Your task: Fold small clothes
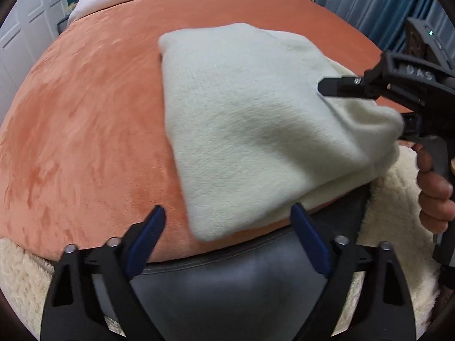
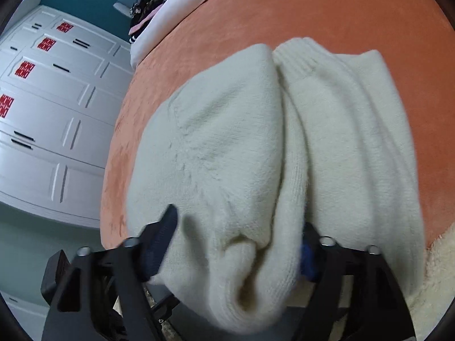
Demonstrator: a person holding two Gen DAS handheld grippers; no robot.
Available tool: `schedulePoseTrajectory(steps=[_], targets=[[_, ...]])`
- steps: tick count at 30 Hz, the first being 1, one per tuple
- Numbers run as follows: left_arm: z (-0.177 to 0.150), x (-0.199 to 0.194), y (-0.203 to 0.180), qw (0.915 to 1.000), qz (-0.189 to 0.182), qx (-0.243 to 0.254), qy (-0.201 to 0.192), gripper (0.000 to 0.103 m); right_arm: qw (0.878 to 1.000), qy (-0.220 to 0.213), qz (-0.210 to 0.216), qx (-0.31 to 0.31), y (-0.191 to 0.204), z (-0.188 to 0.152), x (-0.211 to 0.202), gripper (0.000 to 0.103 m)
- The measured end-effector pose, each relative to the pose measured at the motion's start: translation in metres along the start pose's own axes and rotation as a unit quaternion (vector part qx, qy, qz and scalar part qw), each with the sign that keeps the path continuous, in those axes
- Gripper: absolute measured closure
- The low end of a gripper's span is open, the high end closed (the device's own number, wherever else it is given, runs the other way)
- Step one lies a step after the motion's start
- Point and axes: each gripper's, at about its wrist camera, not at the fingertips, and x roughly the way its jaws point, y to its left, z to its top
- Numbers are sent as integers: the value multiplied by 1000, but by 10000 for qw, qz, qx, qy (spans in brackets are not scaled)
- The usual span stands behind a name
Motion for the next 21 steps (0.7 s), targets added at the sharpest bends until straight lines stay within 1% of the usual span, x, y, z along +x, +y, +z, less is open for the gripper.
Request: schedulePoseTrajectory(steps=[1,2,3,4,5,7,8,9,10,11,12,13,14,15,17,19,21], targets=[[1,1,2,9999,-97,-1,59,45,9996,-110,-74,-232,10,1,-6,77],[0,2,2,9996,-242,-50,99,52,9988,-285,197,-359,19,6,-20,79],[0,-1,4,9997,-225,-111,75,62,9964,-545,543,-359,26,9,-37,81],[1,-4,5,9995,-281,-134,42,70,9929,-783,799,-409,33,14,-58,82],[2,-5,6,9988,-454,-174,42,70,9896,-1015,885,-505,40,18,-79,82],[6,-8,1,9971,-710,-256,-24,70,9840,-1485,661,-729,42,19,-112,82],[7,-8,-2,9973,-705,-179,-31,70,9834,-1576,521,-731,33,17,-118,82],[8,-7,-8,9978,-653,-98,-32,70,9855,-1549,234,-647,17,17,-117,82],[10,-5,-12,9979,-650,-49,-13,69,9887,-1389,-159,-543,-4,16,-105,82],[11,-3,-16,9976,-692,-35,25,69,9912,-1127,-544,-429,-27,13,-89,82],[11,-3,-20,9972,-744,-36,66,68,9926,-739,-936,-239,-53,10,-64,82],[12,-2,-25,9969,-776,-10,116,68,9922,-524,-1132,-78,-69,4,-48,81],[14,-3,-29,9977,-669,58,117,69,9932,-600,-997,15,-77,-2,-45,81],[15,-4,-33,9985,-514,155,75,69,9933,-726,-899,-2,-75,-4,-49,80],[17,-7,-39,9991,-338,267,22,69,9920,-763,-1001,-71,-67,-2,-51,79],[19,-8,-40,9993,-292,238,73,68,9909,-735,-1116,-181,-62,-2,-47,77],[19,-9,-43,9994,-219,246,110,68,9914,-731,-1074,-152,-61,-1,-47,77]])
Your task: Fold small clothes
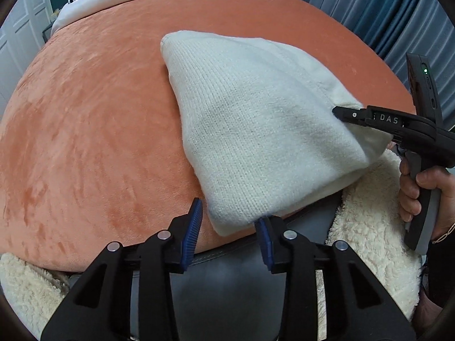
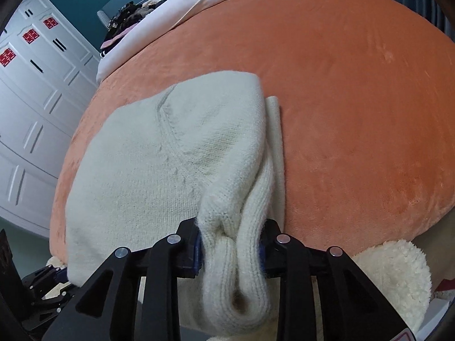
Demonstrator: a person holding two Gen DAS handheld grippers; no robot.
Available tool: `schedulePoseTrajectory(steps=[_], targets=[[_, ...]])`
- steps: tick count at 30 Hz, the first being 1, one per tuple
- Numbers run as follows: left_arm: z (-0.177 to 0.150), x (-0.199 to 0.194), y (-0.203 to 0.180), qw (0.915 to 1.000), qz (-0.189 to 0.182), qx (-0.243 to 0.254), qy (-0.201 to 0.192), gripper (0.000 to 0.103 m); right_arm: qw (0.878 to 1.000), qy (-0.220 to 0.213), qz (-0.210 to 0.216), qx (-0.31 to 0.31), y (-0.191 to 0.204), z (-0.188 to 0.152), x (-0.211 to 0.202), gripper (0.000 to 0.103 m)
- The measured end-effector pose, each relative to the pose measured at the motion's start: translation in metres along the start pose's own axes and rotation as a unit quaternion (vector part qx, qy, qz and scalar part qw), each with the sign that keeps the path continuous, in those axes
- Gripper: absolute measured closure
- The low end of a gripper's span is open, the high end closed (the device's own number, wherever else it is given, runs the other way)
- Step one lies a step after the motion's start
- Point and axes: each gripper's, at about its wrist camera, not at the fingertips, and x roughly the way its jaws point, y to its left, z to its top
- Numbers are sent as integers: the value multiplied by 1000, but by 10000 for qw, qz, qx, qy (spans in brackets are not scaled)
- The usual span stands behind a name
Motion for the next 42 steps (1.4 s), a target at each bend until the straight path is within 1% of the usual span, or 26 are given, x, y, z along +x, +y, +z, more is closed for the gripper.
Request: schedulePoseTrajectory(steps=[3,6,8,9,12,14,15,16,18,19,21,22,23,25,26,27,28,30,33,35,36,38,39,40,41,42], targets=[[0,-3,-4,9999,135,24,36,66,9997,33,166,158,-8,-1,1,76],[1,-10,-10,9997,226,104,45,64,9994,54,237,231,-21,-2,-7,70],[1,-15,-10,9995,282,149,44,59,9999,18,8,169,-21,-3,-14,60],[0,-18,-9,9994,310,148,37,56,9999,-11,-101,94,-19,-6,-21,59],[-3,-28,-5,9996,252,125,51,52,9991,-211,-354,-103,-12,-7,-42,59],[-4,-44,0,9997,220,79,-105,46,9985,-432,-257,-232,1,-5,-59,62],[-4,-54,2,9995,218,70,-224,44,9978,-552,-79,-365,13,-2,-69,70],[-5,-63,5,9991,219,39,-347,41,9963,-679,36,-529,27,-2,-77,73],[-5,-81,17,9977,279,-169,-601,33,9909,-906,294,-952,62,2,-89,73],[-5,-86,24,9966,322,-311,-686,33,9884,-915,440,-1127,79,3,-88,73],[-4,-90,35,9951,370,-551,-731,33,9852,-707,744,-1373,109,1,-69,73],[-4,-88,41,9945,404,-670,-700,33,9847,-462,838,-1457,119,-3,-49,73],[-4,-86,45,9937,441,-793,-650,33,9849,-137,819,-1520,127,-12,-24,73],[-4,-81,50,9929,401,-946,-594,33,9810,672,377,-1780,134,-44,42,74],[-3,-80,51,9929,381,-974,-573,33,9787,764,379,-1868,133,-59,59,75],[-2,-81,50,9931,367,-954,-584,33,9782,589,422,-1948,135,-64,53,75],[0,-81,48,9933,370,-908,-605,33,9768,651,356,-2007,137,-62,45,75],[5,-78,44,9940,310,-858,-597,33,9797,770,451,-1797,133,-48,25,80],[23,-69,32,9950,132,-758,-638,33,9914,18,586,-1166,97,-18,-26,80],[37,-62,20,9955,-4,-677,-668,33,9956,-264,598,-668,64,-5,-44,78],[44,-56,14,9958,-47,-644,-655,32,9972,-262,511,-480,47,-1,-44,78],[52,-38,4,9965,-87,-593,-575,32,9993,45,-66,-355,20,-2,-22,81],[55,-26,-1,9974,-67,-558,-455,32,9978,396,-270,-454,6,-9,1,95],[57,-12,-3,9981,-11,-542,-285,32,9973,488,-190,-505,-3,-15,12,96],[57,-1,-6,9985,29,-519,-148,32,9985,352,-61,-410,-6,-16,6,96],[56,6,-7,9986,219,-478,-87,32,9987,398,-4,-317,-6,-11,-4,97]])
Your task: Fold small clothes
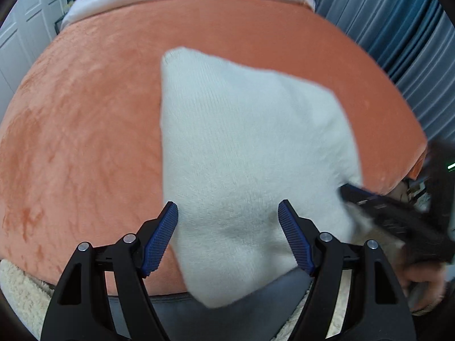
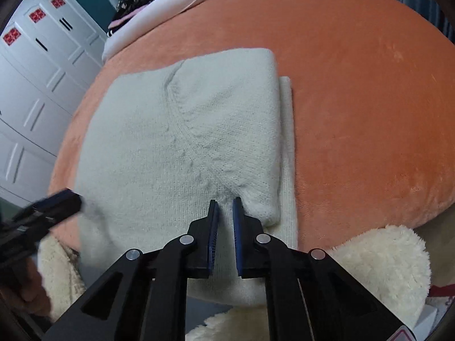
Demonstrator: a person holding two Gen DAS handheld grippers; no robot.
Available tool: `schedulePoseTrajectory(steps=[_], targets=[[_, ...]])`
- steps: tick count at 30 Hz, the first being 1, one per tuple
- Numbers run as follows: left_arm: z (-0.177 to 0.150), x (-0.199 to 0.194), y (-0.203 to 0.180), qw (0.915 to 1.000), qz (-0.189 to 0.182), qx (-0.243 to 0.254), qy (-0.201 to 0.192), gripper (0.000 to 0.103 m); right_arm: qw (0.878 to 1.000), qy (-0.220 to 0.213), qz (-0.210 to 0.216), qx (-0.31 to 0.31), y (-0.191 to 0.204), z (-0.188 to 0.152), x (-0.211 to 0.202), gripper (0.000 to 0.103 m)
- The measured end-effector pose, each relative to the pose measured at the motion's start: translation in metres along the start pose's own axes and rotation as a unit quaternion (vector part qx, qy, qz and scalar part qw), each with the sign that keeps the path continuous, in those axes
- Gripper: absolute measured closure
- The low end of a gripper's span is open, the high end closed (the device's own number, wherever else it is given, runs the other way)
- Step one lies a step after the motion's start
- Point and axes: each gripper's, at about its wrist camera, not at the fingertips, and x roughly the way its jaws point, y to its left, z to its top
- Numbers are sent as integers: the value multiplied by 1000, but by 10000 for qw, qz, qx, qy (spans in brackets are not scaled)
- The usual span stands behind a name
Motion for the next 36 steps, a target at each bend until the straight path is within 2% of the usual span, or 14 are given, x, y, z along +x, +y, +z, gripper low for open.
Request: schedulePoseTrajectory(steps=[4,6,8,11,16,19,22,23,25,27,30,32,34,36], targets=[[-5,7,-1,9997,212,102,8,27,9985,-538,33,37,9,9,-47,91],[-6,12,1,9997,237,45,73,23,9994,-224,-204,-189,5,8,-31,92],[-9,16,3,9996,222,-8,155,22,9991,235,-192,-310,2,1,4,100],[-8,9,7,9997,157,-89,147,23,9996,155,-182,-160,7,15,-18,99],[9,-4,8,9997,85,-223,-101,24,9971,-573,134,-475,40,74,-52,89],[20,-3,8,9994,141,-285,-131,24,9979,-271,161,-567,51,108,-15,88],[25,-2,10,9992,126,-376,-95,24,9967,497,-194,-612,56,119,68,93],[26,-2,10,9991,127,-392,-68,24,9977,246,-117,-614,56,119,69,93],[25,-5,12,9991,143,-395,-52,24,9990,260,-51,-352,55,125,49,93],[23,-5,14,9992,130,-386,-46,24,9998,-67,186,-92,50,116,11,89],[16,-4,16,9991,-20,-426,36,24,9987,-492,94,-57,36,69,-45,82],[9,2,12,9992,-45,-375,150,24,9995,-271,30,184,19,28,-49,82],[1,11,7,9993,38,-290,244,21,9995,233,-83,201,6,-6,-22,97],[-1,17,2,9993,220,-193,239,20,9997,177,-42,162,2,-19,-11,98]])
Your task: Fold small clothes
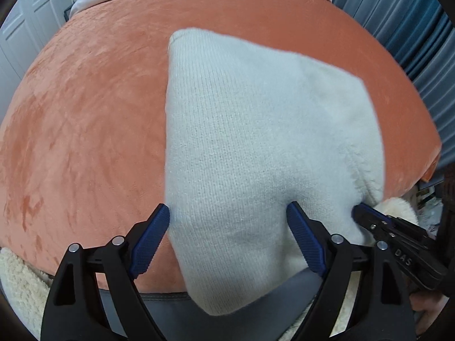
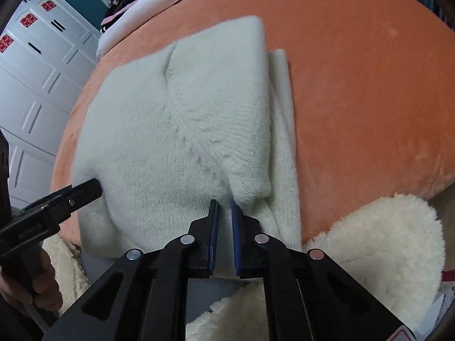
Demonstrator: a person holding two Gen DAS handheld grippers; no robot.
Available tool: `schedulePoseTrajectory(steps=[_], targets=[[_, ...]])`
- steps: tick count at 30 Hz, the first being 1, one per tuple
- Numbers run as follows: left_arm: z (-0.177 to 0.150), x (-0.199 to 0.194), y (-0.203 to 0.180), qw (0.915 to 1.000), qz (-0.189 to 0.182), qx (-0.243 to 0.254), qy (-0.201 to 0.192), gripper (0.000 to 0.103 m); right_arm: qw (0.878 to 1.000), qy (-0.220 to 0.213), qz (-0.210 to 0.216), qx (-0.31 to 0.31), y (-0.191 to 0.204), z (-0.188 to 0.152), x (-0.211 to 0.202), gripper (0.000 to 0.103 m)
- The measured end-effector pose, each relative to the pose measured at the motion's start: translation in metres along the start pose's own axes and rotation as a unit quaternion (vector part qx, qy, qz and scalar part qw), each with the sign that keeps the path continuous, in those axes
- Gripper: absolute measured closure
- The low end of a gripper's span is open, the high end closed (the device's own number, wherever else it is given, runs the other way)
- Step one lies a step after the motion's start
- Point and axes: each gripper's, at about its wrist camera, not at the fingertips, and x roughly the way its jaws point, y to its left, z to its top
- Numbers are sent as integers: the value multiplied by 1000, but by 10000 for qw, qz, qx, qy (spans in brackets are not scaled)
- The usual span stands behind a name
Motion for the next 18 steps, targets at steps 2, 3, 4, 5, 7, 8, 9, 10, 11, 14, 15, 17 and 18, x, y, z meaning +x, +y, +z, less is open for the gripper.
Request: schedulePoseTrajectory(steps=[2,3,4,5,7,8,9,10,11,14,15,17,18], targets=[[0,-2,-2,10000,51,36,-50,20,9999,21,-137,-58,10,9,-10,94],[1,-4,-1,10000,27,-5,-37,20,9998,27,-159,-76,14,12,-13,90],[1,-6,0,10000,-3,-61,-40,20,9998,14,-157,-106,16,15,-19,86],[2,-9,1,9999,-4,-94,-59,20,9998,-24,-150,-161,18,15,-22,85],[2,-13,1,9999,46,-108,-100,20,9994,-130,-194,-244,16,11,-30,84],[1,-14,0,9998,58,-110,-126,20,9994,-168,-192,-233,15,9,-34,84],[1,-15,0,9998,73,-113,-134,20,9994,-207,-177,-191,14,5,-36,84],[1,-15,0,9998,70,-118,-127,20,9994,-258,-180,-124,22,0,-32,84],[2,-15,1,9998,57,-120,-112,20,9992,-319,-232,-55,23,-3,-33,84],[3,-18,0,9998,55,-128,-115,20,9967,-613,-537,14,22,-10,-41,79],[3,-19,-1,9998,62,-114,-130,20,9962,-659,-573,18,22,-11,-42,70],[3,-22,-4,9998,63,-102,-169,20,9965,-570,-603,48,16,-9,-37,57],[3,-22,-5,9998,73,-96,-168,20,9973,-454,-573,58,14,-9,-32,57]])
